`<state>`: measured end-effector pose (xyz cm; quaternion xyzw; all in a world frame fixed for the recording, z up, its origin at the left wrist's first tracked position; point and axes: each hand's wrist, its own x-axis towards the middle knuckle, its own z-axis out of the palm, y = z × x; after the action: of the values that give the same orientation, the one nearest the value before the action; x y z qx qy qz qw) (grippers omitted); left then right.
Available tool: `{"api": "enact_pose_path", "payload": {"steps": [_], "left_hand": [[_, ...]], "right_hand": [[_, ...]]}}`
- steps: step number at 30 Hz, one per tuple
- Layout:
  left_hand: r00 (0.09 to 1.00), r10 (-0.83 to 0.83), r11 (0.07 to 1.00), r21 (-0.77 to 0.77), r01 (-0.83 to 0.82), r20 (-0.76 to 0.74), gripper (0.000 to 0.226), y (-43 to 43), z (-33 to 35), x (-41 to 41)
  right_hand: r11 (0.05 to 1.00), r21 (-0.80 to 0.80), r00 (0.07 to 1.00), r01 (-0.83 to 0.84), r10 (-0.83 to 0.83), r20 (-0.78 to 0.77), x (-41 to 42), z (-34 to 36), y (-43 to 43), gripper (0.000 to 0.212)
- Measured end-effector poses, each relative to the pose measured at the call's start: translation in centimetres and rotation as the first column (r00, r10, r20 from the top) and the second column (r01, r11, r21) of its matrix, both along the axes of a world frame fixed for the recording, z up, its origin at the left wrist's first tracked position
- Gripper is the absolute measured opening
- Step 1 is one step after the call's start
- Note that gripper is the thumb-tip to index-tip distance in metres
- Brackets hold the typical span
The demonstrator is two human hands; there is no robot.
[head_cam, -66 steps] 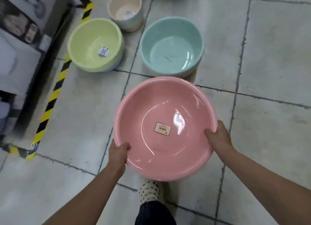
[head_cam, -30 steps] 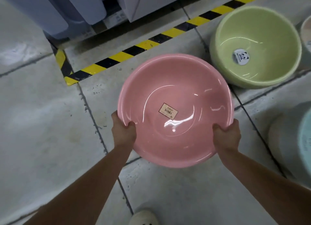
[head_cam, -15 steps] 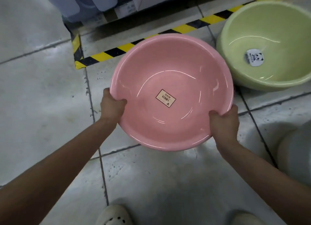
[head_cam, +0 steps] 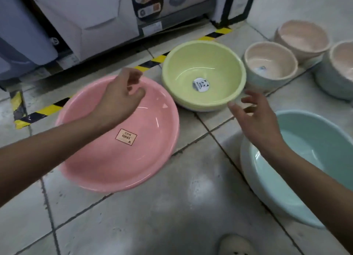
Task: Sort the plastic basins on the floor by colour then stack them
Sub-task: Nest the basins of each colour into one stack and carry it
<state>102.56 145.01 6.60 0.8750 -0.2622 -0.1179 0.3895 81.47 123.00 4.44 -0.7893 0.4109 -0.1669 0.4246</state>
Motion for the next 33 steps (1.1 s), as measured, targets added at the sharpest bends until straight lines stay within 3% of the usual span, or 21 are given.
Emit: {"api": "enact_pose_path", "payload": {"steps": [3,5,8,11,13,15,17,20,22,26,31,33], "left_hand": [[0.927,-0.368,0.927,-0.108,0.359,-0.072,0.037,-8.1,-0.3,-4.5],[0.869,-0.464,0.884,-0.150,0.442,-0.171,0.040,-12.7,-1.3,-8.2],[0.827,-0.425,0.905,-0.183,0.384,-0.367,0.053,-18.1,-4.1,-14.2],[0.746,-0.316,0.948,-0.164,0.273,-0.586,0.067,-20.8,-7.3,-19.1],[0.727,-0.273,0.962,-0.169,0.215,-0.630,0.065,-21.3,-9.3,-20.9],[0.729,-0.212,0.977,-0.150,0.150,-0.651,0.065,-21.3,-11.7,-21.1],[0.636,-0.144,0.990,-0.106,0.098,-0.758,0.066,-20.7,-13.1,-21.0],[0.468,-0.108,0.994,-0.101,0.040,-0.877,0.064,-19.6,-13.8,-21.5],[0.461,-0.115,0.992,-0.123,0.011,-0.880,0.063,-19.4,-13.6,-21.5],[0.489,-0.119,0.992,-0.126,0.020,-0.864,0.059,-19.0,-11.8,-19.8],[0.658,-0.118,0.992,-0.121,0.041,-0.744,0.061,-18.1,-4.9,-14.2],[0.718,-0.081,0.991,-0.134,-0.017,-0.691,0.048,-16.7,-1.3,-11.6]], "right_hand": [[0.970,-0.220,0.994,0.101,-0.110,-0.028,-5.8,0.6,-5.1,0.064],[0.939,-0.305,0.972,0.158,-0.202,-0.119,-10.1,0.2,-7.8,0.067],[0.892,-0.382,0.898,0.244,-0.357,-0.259,-16.6,-0.9,-10.3,0.070],[0.858,-0.354,0.790,0.373,-0.493,-0.364,-22.3,-2.8,-11.1,0.075],[0.848,-0.240,0.757,0.473,-0.531,-0.381,-25.1,-4.5,-11.2,0.081],[0.824,-0.011,0.787,0.567,-0.545,-0.288,-26.6,-6.4,-10.8,0.080],[0.746,0.277,0.793,0.606,-0.596,-0.129,-27.6,-8.4,-10.0,0.078],[0.562,0.625,0.697,0.541,-0.716,0.040,-28.2,-10.4,-9.3,0.072],[0.515,0.682,0.657,0.520,-0.751,0.066,-27.8,-10.3,-9.2,0.068],[0.562,0.662,0.669,0.497,-0.733,0.120,-25.6,-9.0,-9.0,0.068],[0.674,0.660,0.716,0.332,-0.635,0.289,-20.7,-4.9,-8.1,0.075],[0.729,0.638,0.730,0.246,-0.573,0.374,-17.8,-2.6,-7.8,0.073]]}}
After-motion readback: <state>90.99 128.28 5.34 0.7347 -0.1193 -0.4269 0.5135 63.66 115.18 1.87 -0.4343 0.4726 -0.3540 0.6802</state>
